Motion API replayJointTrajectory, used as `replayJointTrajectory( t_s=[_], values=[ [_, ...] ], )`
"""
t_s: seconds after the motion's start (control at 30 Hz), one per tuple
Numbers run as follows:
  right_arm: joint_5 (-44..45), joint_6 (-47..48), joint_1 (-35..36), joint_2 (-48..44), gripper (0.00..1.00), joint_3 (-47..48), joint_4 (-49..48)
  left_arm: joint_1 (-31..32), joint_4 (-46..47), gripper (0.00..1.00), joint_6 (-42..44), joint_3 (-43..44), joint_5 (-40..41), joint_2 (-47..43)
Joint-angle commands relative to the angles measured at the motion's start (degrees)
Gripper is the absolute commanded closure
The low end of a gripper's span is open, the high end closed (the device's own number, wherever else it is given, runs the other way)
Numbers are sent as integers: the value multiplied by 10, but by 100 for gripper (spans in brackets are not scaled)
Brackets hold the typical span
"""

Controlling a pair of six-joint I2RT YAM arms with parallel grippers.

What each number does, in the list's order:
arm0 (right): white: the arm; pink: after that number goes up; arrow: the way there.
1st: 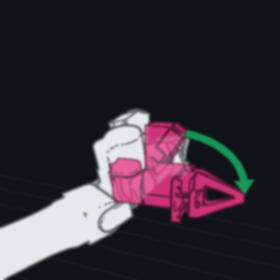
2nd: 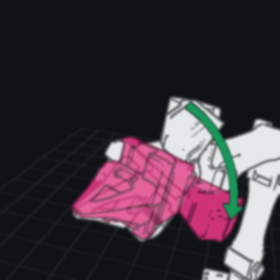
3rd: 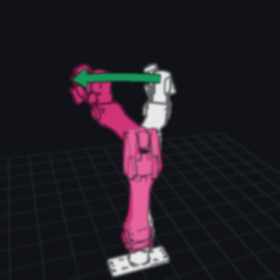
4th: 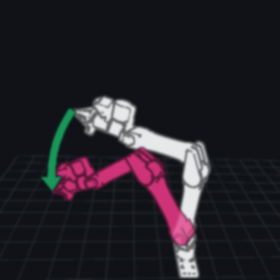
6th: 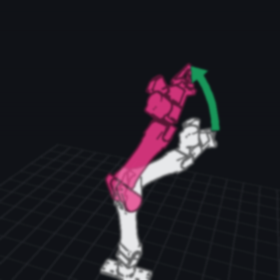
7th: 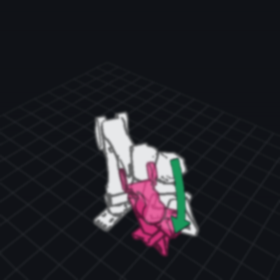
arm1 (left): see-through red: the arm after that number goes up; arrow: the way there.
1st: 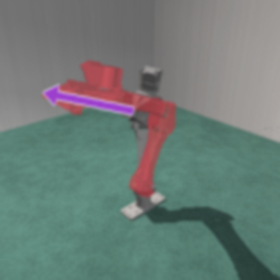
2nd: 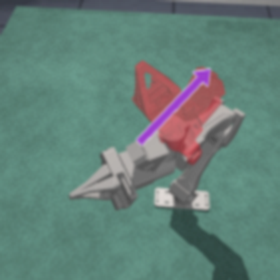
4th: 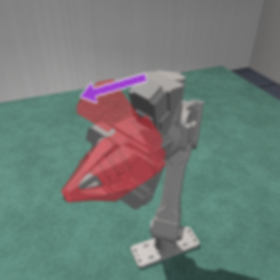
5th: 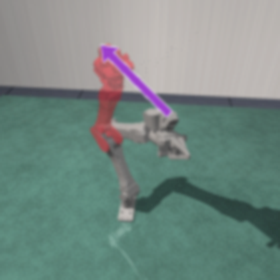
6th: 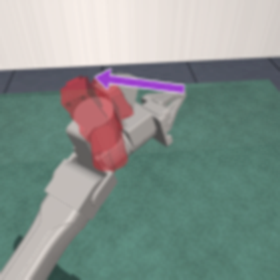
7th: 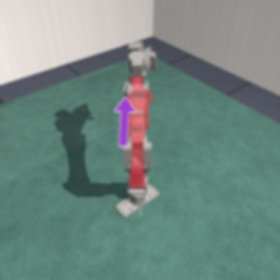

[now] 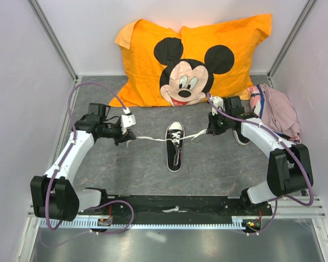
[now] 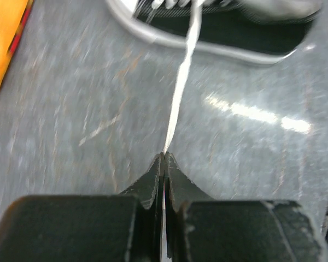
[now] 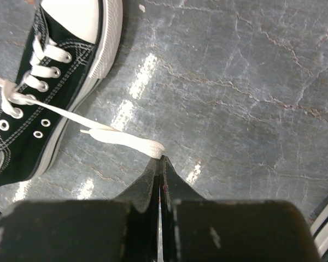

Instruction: Tie the shoes

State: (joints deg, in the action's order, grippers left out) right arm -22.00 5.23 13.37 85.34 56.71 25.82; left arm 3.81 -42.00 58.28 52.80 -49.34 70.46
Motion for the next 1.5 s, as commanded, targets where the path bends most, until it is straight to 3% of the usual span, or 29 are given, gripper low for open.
replayJointTrajectory(
  t_s=[0.0, 0.1, 0.27, 0.37, 0.57, 0.63, 0.7, 0.8, 0.97, 1.13, 1.47],
  values=[
    [-30, -19, -1, 4, 100, 14, -42, 112, 2, 98, -45, 49, -67, -12],
    [-51, -22, -2, 11, 100, 17, -54, 208, 102, 98, -141, 53, -67, -2],
    [-70, -25, -2, 16, 100, 18, -72, 368, 235, 98, -209, 109, -41, 106],
    [-83, -24, -2, 11, 100, 14, -82, 427, 281, 98, -259, 161, -40, 181],
    [-92, -30, -2, 0, 100, 0, -101, 486, 351, 98, -287, 240, 6, 309],
    [-96, -31, -2, -1, 100, -1, -106, 486, 351, 89, -304, 254, 18, 324],
    [-105, -33, -2, 0, 100, 0, -114, 477, 346, 67, -310, 248, 27, 308],
    [-124, -39, -2, 9, 100, 8, -125, 452, 350, 55, -308, 196, 34, 241],
    [-153, -46, 9, 24, 100, 35, -141, 349, 357, 49, -378, 137, 32, 167],
    [-162, -48, 41, 42, 100, 74, -147, 266, 357, 46, -389, 113, 41, 144],
    [-183, -48, 116, 47, 100, 128, -140, 248, 379, 44, -357, 109, 38, 161]
  ],
)
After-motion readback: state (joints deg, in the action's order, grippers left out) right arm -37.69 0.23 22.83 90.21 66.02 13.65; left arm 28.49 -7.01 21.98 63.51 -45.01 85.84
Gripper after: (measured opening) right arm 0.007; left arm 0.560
